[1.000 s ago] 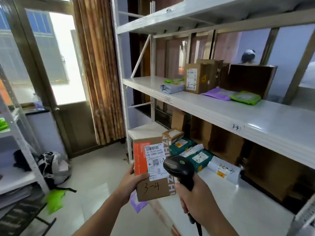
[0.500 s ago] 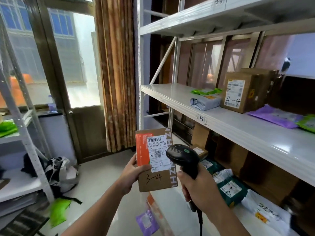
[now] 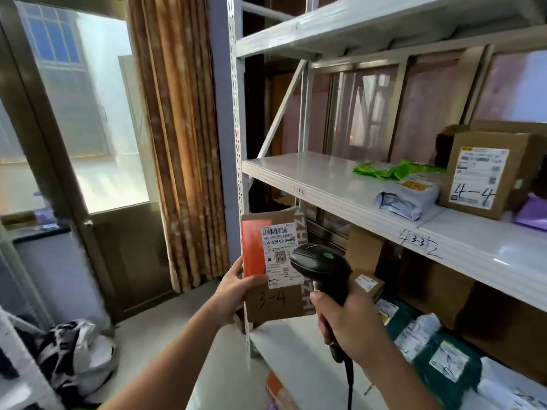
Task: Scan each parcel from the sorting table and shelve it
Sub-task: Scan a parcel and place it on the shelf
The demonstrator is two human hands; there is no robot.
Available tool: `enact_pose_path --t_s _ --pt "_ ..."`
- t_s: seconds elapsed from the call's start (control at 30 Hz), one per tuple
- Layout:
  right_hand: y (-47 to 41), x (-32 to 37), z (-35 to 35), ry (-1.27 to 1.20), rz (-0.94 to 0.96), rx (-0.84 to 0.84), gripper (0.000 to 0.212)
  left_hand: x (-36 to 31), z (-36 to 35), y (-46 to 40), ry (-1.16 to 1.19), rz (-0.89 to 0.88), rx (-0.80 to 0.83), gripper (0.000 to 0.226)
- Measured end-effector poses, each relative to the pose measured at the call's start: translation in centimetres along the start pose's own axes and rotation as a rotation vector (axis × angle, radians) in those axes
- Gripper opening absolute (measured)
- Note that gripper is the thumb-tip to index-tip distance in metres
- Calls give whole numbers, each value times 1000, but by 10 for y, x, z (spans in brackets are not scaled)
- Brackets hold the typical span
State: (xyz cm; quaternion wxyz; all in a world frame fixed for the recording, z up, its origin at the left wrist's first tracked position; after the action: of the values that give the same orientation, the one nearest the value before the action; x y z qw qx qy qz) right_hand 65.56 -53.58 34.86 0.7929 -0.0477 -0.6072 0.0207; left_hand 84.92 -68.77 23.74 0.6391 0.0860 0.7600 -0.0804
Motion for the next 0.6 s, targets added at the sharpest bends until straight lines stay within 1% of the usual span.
enact_pose_path --t_s 0.03,0.13,0.17,0.27,0.43,0.5,0.6 --pt "-14 5 -3 7 15 -16 4 -11 3 -15 0 -12 10 70" --pt "-59 25 -6 20 72 -59 5 -50 11 -61 -40 -72 22 88" --pt "-73 33 -7 20 95 -69 5 -64 12 -76 -61 -101 41 86" --pt "-112 51 -9 29 153 -111 8 -105 14 -117 -50 -170 87 67" --pt "-157 62 -17 37 179 -196 13 -170 16 -179 -54 -294 171 72" --pt "-169 62 -16 34 142 -228 10 -183 17 -206 -38 -296 193 70" --pt "-185 67 -9 105 94 -294 5 -198 12 -244 -20 -291 241 65"
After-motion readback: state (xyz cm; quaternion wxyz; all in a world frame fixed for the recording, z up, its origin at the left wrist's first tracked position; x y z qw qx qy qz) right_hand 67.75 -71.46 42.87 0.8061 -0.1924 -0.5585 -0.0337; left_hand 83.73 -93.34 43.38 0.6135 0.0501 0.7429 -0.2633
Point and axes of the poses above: each hand's wrist, its own y-axis away from the middle knuckle, its own z-axis out of the back of the hand, x = y × z, the point moved 10 cm from there along -y, towards the middle knuckle, and after that the axes turned 2 degrees about -z, right-handed, at the moved point
